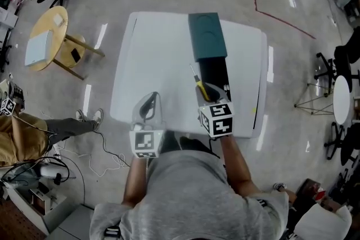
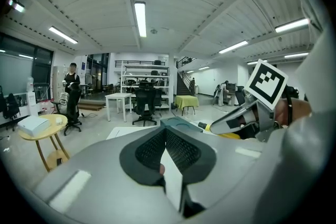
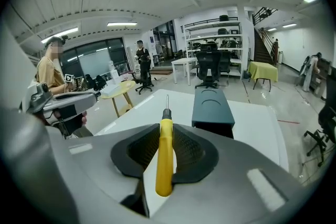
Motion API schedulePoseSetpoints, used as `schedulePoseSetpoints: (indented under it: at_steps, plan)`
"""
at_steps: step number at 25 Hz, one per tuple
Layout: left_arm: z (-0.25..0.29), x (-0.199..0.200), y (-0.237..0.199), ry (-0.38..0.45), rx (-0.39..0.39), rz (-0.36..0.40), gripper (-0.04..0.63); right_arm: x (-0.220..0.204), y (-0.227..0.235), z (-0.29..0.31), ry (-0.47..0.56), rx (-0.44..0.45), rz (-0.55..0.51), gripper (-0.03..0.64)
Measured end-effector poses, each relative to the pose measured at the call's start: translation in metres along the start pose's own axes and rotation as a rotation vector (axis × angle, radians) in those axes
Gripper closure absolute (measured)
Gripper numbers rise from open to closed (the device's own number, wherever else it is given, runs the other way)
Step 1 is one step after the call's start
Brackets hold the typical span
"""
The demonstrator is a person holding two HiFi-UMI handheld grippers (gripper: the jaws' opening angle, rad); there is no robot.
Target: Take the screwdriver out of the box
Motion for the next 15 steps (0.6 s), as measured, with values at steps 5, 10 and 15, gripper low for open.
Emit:
schedulePoseSetpoints:
  at_steps: [5, 10, 15]
  plan:
    - [0.002, 0.0, -0.025, -0.005, 0.031, -0.011, 0.583, 0.014, -0.016, 0.023, -0.01, 0.028, -0.016, 0.537]
    - [0.011, -0.001, -0.046, -0.017, 0.047, -0.02, 0.583, 0.027, -0.025, 0.045, -0.02, 0.048, -0.026, 0.537]
    - [0.029, -0.004, -0.069, -0.034, 0.046, -0.032, 0.583, 0.038, -0.03, 0.077, -0.04, 0.062, -0.021, 0.537]
Point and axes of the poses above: the fingertips, and each gripper's own axes: z forward along the fingers, y to its right, x out of its top, the point moved 3 cm from there along -z, backward along the fingers
